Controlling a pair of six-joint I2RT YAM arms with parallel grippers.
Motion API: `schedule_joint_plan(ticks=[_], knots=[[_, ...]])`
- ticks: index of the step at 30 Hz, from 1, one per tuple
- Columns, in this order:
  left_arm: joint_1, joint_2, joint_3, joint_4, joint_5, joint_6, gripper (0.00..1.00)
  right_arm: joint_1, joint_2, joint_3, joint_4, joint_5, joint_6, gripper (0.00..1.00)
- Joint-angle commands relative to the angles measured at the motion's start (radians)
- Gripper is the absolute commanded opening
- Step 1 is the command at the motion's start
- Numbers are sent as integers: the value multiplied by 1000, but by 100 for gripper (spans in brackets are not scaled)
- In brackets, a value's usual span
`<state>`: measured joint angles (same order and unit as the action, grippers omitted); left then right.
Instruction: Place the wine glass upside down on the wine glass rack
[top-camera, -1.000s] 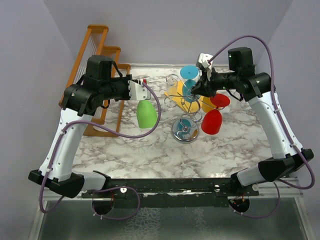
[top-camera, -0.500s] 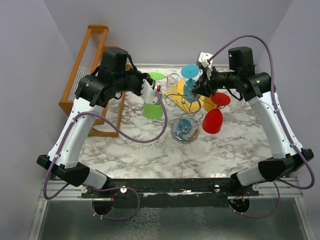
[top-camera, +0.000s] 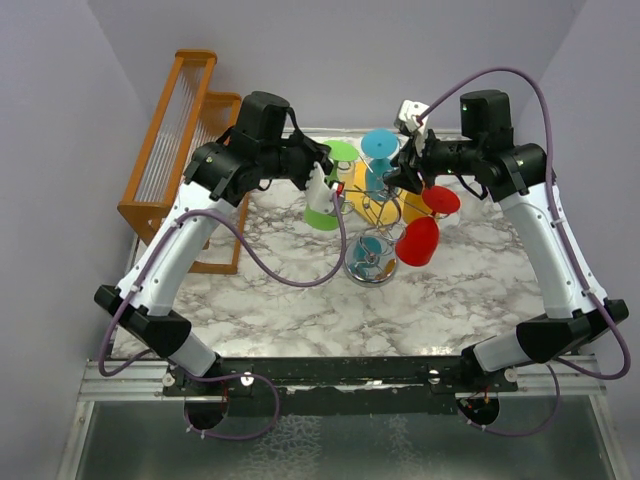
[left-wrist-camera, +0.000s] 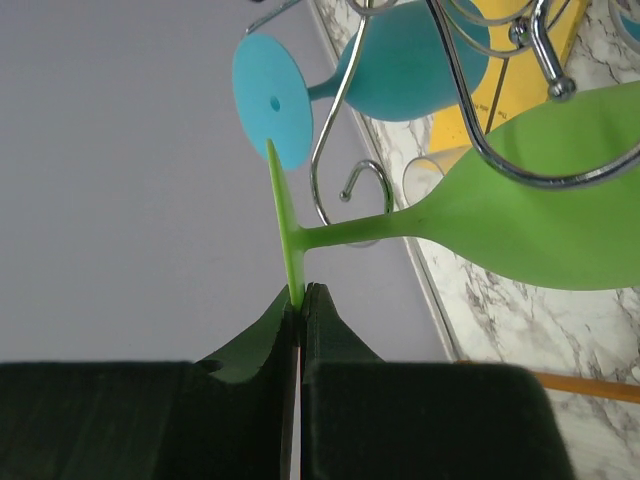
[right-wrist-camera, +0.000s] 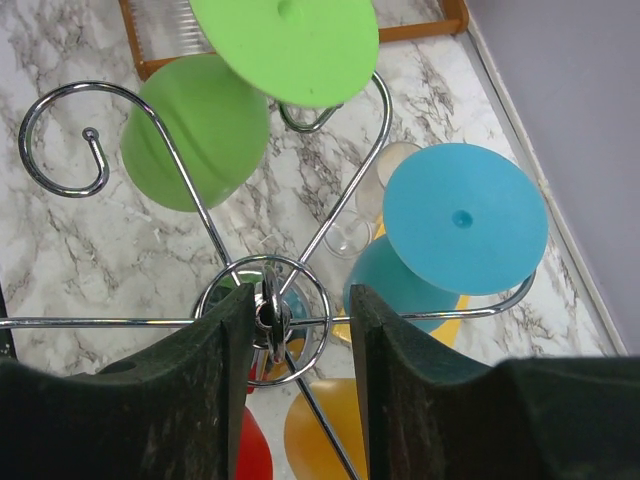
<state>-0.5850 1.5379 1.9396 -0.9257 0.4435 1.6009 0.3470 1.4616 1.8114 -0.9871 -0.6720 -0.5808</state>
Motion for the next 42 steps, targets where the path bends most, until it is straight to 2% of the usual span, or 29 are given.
schedule_joint_plan(ticks=[1, 10, 23, 30, 42], knots=[[-27, 32, 49, 37, 74, 52, 0, -3, 3, 35, 25, 36, -3, 44], [-63, 119, 106, 92, 67, 11, 0, -3, 2, 26, 25, 41, -5, 49], [-65, 106, -28, 271, -158, -136, 0, -3, -7, 11, 39, 50, -16, 50], [-64, 78, -42, 256, -219, -155, 0, -4, -10, 4, 43, 60, -19, 50], [-64, 32, -56, 172, -234, -162, 0, -3, -21, -6, 48, 73, -24, 50]])
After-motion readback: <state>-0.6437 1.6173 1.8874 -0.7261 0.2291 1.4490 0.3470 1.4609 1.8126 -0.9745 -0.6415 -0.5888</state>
